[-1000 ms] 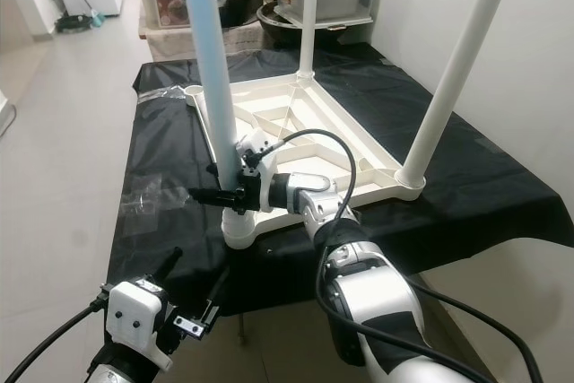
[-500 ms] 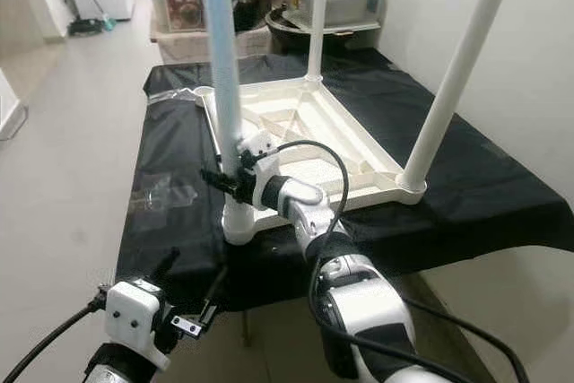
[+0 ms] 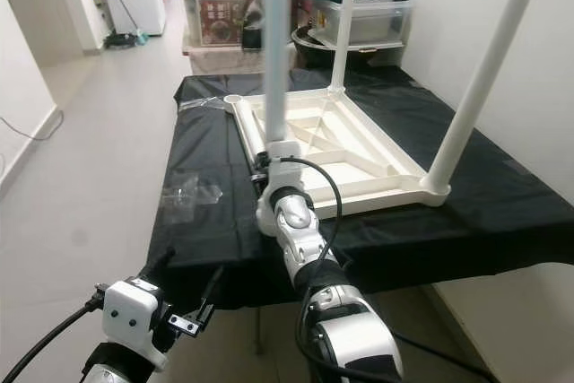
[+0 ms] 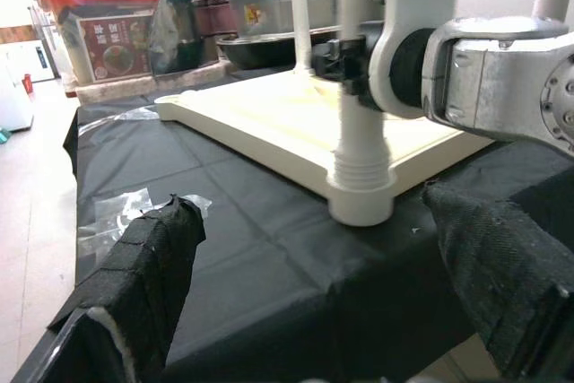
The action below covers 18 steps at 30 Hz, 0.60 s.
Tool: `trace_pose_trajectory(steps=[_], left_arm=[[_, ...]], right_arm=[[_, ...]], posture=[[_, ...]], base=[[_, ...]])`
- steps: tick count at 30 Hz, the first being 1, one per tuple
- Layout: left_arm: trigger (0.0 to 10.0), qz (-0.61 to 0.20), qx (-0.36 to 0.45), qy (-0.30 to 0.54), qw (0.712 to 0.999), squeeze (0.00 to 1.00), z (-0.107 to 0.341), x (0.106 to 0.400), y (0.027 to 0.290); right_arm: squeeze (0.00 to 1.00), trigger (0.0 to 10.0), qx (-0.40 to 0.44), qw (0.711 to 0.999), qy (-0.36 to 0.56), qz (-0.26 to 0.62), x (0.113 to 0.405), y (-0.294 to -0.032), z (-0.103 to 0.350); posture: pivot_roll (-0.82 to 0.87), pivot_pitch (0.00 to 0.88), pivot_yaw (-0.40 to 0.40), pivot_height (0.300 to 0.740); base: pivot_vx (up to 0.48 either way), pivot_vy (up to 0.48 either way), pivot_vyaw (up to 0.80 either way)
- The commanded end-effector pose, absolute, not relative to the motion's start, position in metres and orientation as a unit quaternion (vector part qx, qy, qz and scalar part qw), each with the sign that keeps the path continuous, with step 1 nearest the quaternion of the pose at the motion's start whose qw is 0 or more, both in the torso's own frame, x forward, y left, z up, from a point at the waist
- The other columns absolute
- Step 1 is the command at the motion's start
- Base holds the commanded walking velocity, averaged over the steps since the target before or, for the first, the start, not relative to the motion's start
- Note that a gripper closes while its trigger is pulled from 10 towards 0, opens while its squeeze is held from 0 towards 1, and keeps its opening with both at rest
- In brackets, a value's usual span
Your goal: Building children table
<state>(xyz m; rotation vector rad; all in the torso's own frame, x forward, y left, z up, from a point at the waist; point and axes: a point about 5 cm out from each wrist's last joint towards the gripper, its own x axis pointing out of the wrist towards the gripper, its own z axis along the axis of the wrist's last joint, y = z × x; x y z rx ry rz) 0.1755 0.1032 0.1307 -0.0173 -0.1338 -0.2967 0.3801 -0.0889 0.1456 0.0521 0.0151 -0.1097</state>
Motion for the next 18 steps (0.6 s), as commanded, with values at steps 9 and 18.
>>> trace_pose_trajectory(steps=[9,18], left_arm=[[10.0,-0.146,0.0,-0.053,0.988,0.0,0.126,0.175,0.104],[10.0,-0.147,0.002,-0.049,0.988,0.0,0.123,0.175,0.104]], right_arm=[[0.0,0.0,0.11,0.979,0.072,-0.156,0.368,-0.065,0.134],[1.0,10.0,0.077,0.996,0.0,-0.044,0.37,-0.061,0.151]], posture=[[0.08,0.0,-0.02,0.74],[0.07,0.0,-0.012,0.74]], base=[[0.0,0.0,0.0],[0.0,0.0,0.0]])
